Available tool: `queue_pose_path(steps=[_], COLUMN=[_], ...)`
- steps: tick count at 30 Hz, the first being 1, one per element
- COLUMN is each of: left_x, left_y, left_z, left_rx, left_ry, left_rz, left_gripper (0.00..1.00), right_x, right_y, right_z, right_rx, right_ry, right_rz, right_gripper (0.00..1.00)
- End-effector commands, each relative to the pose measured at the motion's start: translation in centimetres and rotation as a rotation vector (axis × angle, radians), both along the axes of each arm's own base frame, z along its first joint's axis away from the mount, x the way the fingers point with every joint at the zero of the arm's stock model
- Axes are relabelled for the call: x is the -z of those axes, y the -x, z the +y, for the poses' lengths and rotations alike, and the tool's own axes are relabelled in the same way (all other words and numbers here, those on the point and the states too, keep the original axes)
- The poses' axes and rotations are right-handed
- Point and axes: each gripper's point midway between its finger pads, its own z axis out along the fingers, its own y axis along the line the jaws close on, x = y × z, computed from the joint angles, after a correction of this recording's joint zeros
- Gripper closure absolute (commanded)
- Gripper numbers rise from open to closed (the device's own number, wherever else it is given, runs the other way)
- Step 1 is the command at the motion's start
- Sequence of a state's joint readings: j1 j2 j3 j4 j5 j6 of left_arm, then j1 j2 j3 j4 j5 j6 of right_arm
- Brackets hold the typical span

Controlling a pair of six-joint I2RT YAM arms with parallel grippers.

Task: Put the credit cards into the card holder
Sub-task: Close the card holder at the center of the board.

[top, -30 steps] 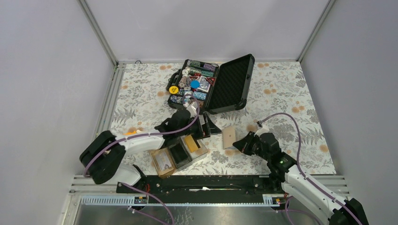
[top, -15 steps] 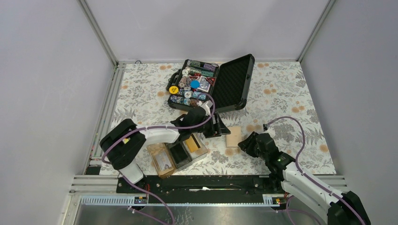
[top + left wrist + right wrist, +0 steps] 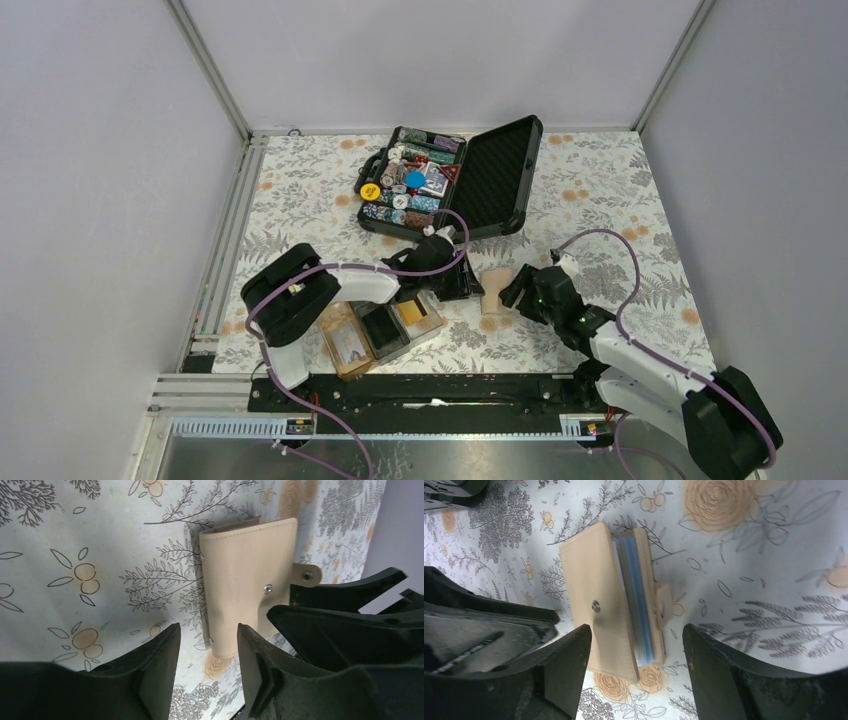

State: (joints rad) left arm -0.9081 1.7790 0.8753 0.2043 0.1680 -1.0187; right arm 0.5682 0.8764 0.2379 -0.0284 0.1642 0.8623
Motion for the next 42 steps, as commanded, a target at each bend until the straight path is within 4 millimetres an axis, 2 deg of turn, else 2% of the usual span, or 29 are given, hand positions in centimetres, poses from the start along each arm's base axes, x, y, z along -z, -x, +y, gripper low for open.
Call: queue_pose_path(steps=[1,5,9,12,17,20,23,25,28,29,31,35,38,42], left_x=[-0.8,0.1,0.6,0.7,-0.4,-1.3,-2.1,-2.7,-3.9,-4.5,-5.6,-8.4,-10.6,-13.7], left_y=[-0.8,-0.5,-0.4,-0.4,-0.2,0.1,0.4,0.7,1.0,1.1,1.1,0.8,1.0,2.3], left_z=[-2.1,-2.1,-2.6,-2.8,-2.9,-3.0,-3.2,-3.2,-3.3,-3.2,-3.0,-1.7,-0.7,0.3], left_rx=[0.007,-0.001,-0.009,-0.015,-0.024,-0.03,-0.034,-0.036,-0.033,-0.032,-0.031,-0.026,-0.003,0.066], left_ry=[0.055,0.07,0.114,0.125,0.178,0.213,0.253,0.285,0.343,0.354,0.366,0.347,0.344,0.369], left_rz=[-0.037,-0.029,-0.01,0.002,-0.016,-0.028,-0.03,-0.027,-0.029,-0.036,-0.061,-0.178,-0.258,-0.349], left_gripper=[0.54,0.55,0.56,0.57,0.63,0.66,0.74,0.76,0.92,0.99,1.0,1.0,1.0,1.0], right_x=[0.5,1.5,3.4,4.3,4.7,4.5,4.3,4.1,3.2,2.8,2.0,0.2,-2.6,-8.2], right_y=[-0.4,0.1,1.5,2.3,2.8,3.2,3.3,3.3,3.2,3.1,2.9,2.3,1.9,1.5], right_z=[0.8,1.0,0.4,0.7,1.6,2.7,3.1,3.3,4.0,4.1,3.9,2.6,2.5,3.4], right_rx=[-0.048,-0.05,-0.033,-0.045,-0.074,-0.119,-0.13,-0.138,-0.167,-0.174,-0.171,-0.144,-0.194,-0.32], right_ry=[0.01,-0.004,0.002,-0.025,-0.059,-0.121,-0.146,-0.159,-0.199,-0.209,-0.208,-0.143,-0.135,-0.139], right_rz=[0.02,0.055,0.113,0.145,0.176,0.179,0.177,0.168,0.129,0.112,0.086,0.026,-0.052,-0.194], right_gripper=[0.29,0.36,0.52,0.61,0.7,0.72,0.72,0.72,0.72,0.7,0.63,0.33,0.18,0.04])
